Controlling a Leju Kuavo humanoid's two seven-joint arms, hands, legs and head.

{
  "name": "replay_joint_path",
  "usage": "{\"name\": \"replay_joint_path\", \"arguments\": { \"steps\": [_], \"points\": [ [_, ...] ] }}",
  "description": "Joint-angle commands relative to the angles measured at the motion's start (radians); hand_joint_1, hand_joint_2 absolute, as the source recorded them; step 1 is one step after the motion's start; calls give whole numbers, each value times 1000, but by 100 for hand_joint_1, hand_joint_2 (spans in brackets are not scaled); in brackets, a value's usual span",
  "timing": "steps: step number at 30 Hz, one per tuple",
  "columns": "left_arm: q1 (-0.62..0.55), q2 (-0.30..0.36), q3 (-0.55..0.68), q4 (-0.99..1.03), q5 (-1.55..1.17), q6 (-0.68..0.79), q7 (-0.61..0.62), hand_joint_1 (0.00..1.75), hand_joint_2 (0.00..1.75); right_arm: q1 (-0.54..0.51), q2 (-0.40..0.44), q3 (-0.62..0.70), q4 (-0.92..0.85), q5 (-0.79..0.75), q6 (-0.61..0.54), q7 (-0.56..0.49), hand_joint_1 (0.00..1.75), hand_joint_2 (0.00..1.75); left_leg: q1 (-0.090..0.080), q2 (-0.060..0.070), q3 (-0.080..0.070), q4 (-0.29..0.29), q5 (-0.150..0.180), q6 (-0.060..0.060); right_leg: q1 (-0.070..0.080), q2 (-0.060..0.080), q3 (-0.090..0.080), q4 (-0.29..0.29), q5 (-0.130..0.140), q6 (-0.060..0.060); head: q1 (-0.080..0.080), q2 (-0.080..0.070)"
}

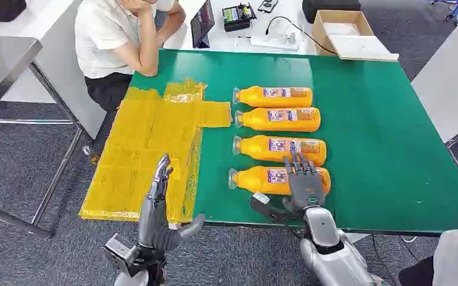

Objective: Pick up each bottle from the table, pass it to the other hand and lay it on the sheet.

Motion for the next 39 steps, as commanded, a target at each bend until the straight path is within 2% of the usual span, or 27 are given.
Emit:
{"name": "replay_joint_path", "arguments": {
  "steps": [1,5,6,7,12,13,14,15,20,21,22,25,36,39],
  "points": [
    [-38,-7,20,84,55,-73,20,0,175,-148,46,53,322,-29,-53,17,0,175,0,4,10,-3,-2,2,1,1,8,-3,-1,-3,0,0],
    [-41,-6,12,82,46,-72,15,0,175,-151,40,60,291,-20,-58,16,0,175,0,1,5,-1,0,1,0,0,5,-1,0,-1,0,0],
    [-40,-7,12,82,46,-72,15,0,175,-153,43,61,290,-20,-57,16,0,175,-1,3,12,-3,-2,3,0,0,11,-2,-2,-3,0,0],
    [-37,-6,11,76,47,-72,15,0,175,-154,40,69,287,-12,-39,22,0,175,0,2,6,-1,-1,2,0,0,6,-1,0,-2,0,0],
    [-34,-6,9,74,38,-66,18,0,175,-169,39,85,316,-23,58,36,0,175,-1,2,8,-2,-1,2,0,0,8,-1,-1,-2,0,0],
    [-34,-6,10,74,38,-65,18,0,175,-169,39,89,318,-21,63,39,23,175,0,1,6,-1,0,1,0,0,6,-1,0,-2,0,0],
    [-31,-7,11,73,35,-63,19,0,175,-161,40,85,313,-29,60,39,155,175,-1,2,9,-2,-1,2,0,0,9,-2,-1,-2,0,0],
    [-28,-8,11,69,35,-60,19,0,175,-154,35,98,303,-27,76,34,175,175,0,1,9,-2,-1,2,1,0,9,-2,0,-2,0,0],
    [-19,-2,10,53,25,-54,20,0,175,-109,11,125,221,-71,74,-24,175,175,0,1,9,-1,-1,1,0,-1,9,-1,-1,-1,0,0],
    [-19,0,10,52,26,-55,20,0,175,-101,13,118,211,-94,72,-41,175,175,-1,2,14,-3,-2,3,0,-1,14,-3,-2,-3,0,0],
    [-18,2,12,47,26,-55,21,0,175,-82,6,117,181,-120,62,-65,175,175,0,0,10,-2,-1,2,1,-2,11,-2,-1,-2,0,0],
    [-16,9,12,35,29,-58,16,0,175,-44,-4,101,138,-212,77,-113,175,175,0,0,14,-3,-1,2,1,-3,15,-3,-2,-3,0,0],
    [-16,9,18,24,41,-63,12,0,175,-13,-17,76,110,-286,62,-132,175,175,0,0,17,-3,-2,2,1,-3,17,-4,-1,-3,0,0],
    [-4,-17,53,17,147,-87,46,0,175,41,-21,17,56,-431,38,-223,175,175,0,-1,16,-3,-2,2,1,-3,17,-3,-1,-3,0,0]
  ]
}}
